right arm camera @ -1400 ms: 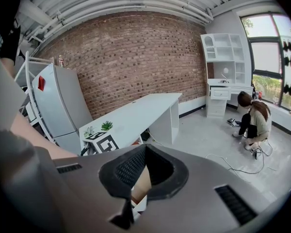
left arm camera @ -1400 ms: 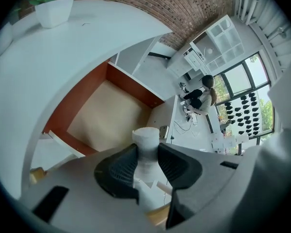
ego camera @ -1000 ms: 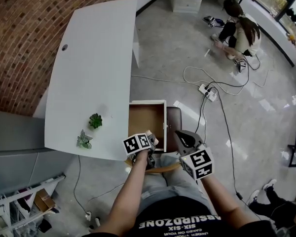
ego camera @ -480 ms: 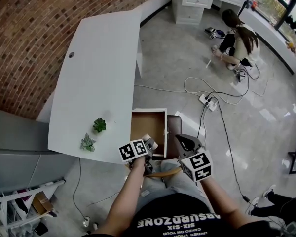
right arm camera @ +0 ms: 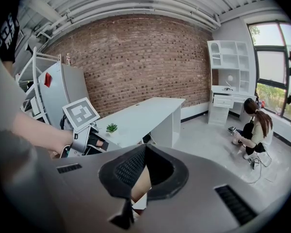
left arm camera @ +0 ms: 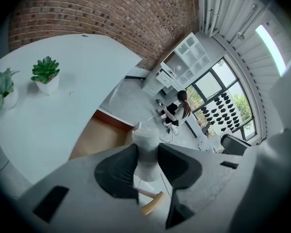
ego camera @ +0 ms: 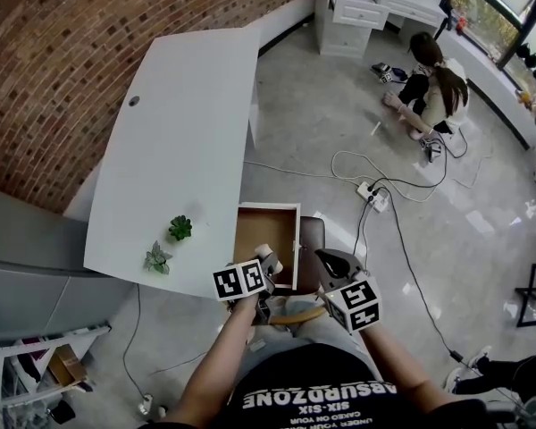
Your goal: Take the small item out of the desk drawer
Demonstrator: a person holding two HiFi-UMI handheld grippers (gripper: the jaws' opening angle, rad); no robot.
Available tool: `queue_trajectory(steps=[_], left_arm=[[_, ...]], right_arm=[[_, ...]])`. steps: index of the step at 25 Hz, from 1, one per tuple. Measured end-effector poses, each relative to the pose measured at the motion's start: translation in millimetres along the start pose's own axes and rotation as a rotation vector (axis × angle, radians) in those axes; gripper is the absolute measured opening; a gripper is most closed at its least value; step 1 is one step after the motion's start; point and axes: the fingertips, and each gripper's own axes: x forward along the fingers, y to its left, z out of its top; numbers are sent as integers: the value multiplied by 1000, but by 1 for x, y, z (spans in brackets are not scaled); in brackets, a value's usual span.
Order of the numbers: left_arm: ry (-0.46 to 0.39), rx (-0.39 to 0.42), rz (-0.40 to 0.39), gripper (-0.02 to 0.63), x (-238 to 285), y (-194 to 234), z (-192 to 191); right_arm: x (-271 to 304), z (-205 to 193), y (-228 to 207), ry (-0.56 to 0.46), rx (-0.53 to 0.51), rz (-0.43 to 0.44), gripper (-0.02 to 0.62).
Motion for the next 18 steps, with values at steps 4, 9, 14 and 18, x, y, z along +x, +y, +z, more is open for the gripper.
queue_trajectory(steps=[4,9,14,18], left_arm=[[-31,49,1,138,-15,-4,7],[-56,152,35,138,-28,-5,13],[-82,253,48,138,-39,-15,18],[-102,339,48,138,-45,-31,24]], right_arm=[[2,2,3,-1,-10,6,-3],[4,7,8,5,-30,20,-3],[6,9,12,7,-46,31,-3],[6,12,16,2,-65,38,-3]])
